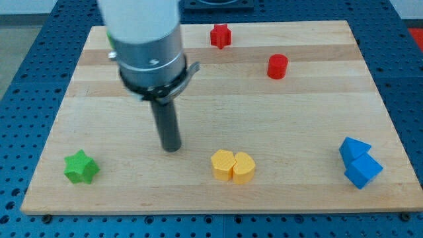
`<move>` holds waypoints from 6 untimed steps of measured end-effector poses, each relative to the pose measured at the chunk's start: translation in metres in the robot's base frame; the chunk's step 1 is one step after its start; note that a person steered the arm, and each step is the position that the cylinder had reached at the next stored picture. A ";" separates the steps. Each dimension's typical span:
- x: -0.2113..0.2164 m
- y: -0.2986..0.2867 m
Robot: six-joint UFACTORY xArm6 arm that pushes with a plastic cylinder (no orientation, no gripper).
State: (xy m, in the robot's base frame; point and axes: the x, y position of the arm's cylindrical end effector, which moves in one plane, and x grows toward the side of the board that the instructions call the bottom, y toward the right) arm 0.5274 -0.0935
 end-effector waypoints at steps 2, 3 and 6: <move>0.069 -0.047; 0.091 -0.070; 0.071 -0.135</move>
State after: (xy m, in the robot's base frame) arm 0.5980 -0.2283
